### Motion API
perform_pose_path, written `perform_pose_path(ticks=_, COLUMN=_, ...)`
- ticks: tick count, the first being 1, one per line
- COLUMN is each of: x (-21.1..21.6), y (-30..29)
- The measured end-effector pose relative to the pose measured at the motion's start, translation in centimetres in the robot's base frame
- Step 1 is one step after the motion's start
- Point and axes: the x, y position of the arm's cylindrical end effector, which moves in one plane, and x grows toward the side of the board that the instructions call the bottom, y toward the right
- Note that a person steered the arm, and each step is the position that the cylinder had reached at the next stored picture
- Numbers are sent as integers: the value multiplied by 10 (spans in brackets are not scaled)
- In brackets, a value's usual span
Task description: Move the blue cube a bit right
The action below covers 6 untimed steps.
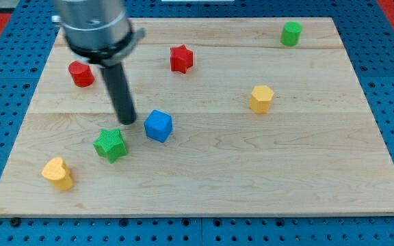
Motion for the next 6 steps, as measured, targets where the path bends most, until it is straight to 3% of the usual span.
perform_pose_path(ticks=1, x=1, y=58)
perform_pose_path(ticks=3, x=26, y=-11)
perform_pose_path(ticks=4, x=38, y=5)
perform_pose_path(ticks=6, x=17, y=78)
